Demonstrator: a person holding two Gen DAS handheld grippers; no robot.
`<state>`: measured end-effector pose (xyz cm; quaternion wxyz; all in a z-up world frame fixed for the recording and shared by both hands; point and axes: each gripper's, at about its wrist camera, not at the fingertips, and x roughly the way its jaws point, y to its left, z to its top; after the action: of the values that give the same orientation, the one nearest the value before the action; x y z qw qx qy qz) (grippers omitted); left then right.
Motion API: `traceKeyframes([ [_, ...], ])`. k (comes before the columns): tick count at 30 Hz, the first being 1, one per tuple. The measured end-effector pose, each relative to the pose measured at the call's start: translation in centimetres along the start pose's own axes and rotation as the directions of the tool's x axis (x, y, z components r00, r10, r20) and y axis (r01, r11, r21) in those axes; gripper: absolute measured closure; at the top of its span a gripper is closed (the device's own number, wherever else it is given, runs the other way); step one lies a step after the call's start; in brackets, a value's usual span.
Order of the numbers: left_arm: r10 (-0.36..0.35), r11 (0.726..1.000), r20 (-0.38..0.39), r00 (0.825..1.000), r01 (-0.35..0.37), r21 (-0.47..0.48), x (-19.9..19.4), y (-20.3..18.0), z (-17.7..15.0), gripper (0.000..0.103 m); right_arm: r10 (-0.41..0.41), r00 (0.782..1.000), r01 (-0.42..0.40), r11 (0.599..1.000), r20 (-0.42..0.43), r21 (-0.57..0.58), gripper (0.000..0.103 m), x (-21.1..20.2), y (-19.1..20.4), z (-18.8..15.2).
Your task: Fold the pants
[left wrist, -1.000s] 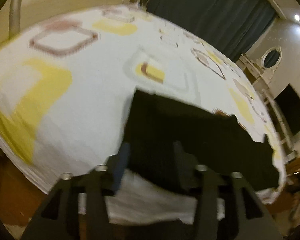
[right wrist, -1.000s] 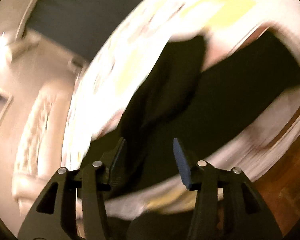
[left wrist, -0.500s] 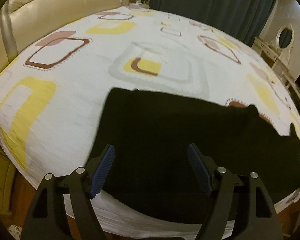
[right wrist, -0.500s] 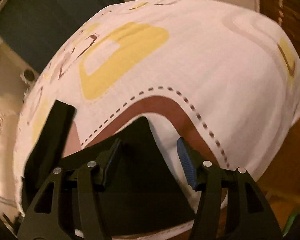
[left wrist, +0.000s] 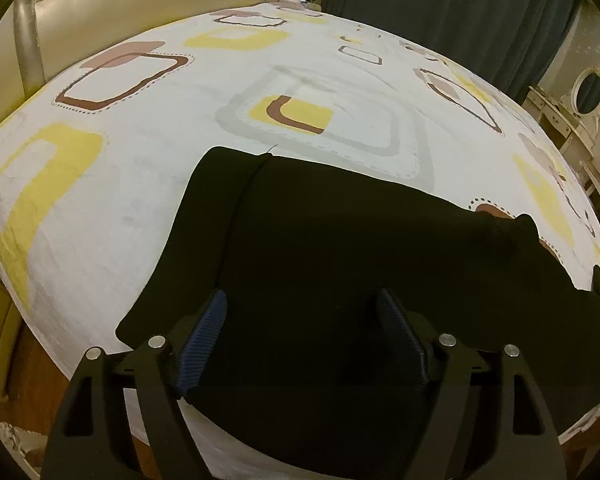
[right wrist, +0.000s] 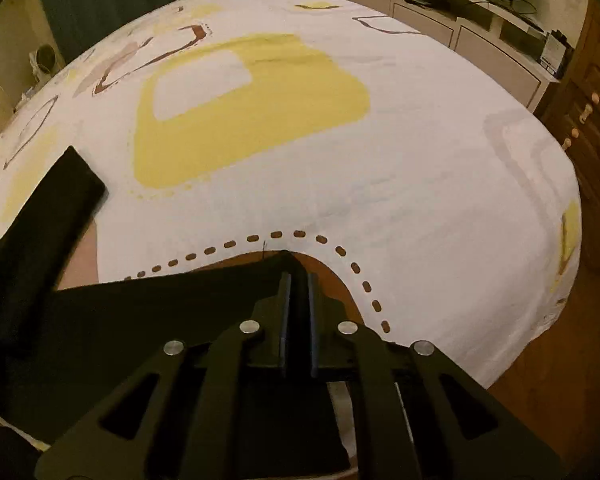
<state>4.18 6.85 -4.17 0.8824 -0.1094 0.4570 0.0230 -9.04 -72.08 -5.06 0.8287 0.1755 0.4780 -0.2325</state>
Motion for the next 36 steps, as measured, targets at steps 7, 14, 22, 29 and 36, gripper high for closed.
traceKeyframes([
  [7, -0.015, 1.0, -0.002, 1.0, 0.015, 0.014, 0.1, 0.2, 0.2, 0.024, 0.02, 0.99, -0.063, 0.946, 0.136, 0.319, 0.058, -5.5, -0.2, 2.9],
  [14, -0.012, 1.0, 0.008, 1.0, 0.012, 0.025, 0.1, -0.1, -0.1, 0.02, 0.279, 0.96, -0.274, 0.934, 0.011, 0.227, 0.051, -1.9, 16.5, 6.5],
  [22, -0.016, 0.999, 0.001, 1.0, 0.016, 0.033, 0.2, -0.2, -0.1, 0.019, -0.048, 0.972, 0.076, 0.991, -0.231, 0.113, 0.048, 6.2, 27.9, 8.1],
  [29, -0.01, 0.999, -0.003, 1.0, 0.01, 0.034, 0.2, -0.3, -0.1, 0.018, -0.023, 0.968, 0.053, 0.992, -0.249, 0.118, 0.092, 5.5, 27.5, 8.2],
  [36, 0.0, 0.999, 0.004, 1.0, 0.0, 0.038, 0.2, -0.5, -0.2, 0.018, 0.344, 0.938, -0.344, 0.914, 0.04, 0.215, 0.097, -5.2, 21.0, 8.2],
])
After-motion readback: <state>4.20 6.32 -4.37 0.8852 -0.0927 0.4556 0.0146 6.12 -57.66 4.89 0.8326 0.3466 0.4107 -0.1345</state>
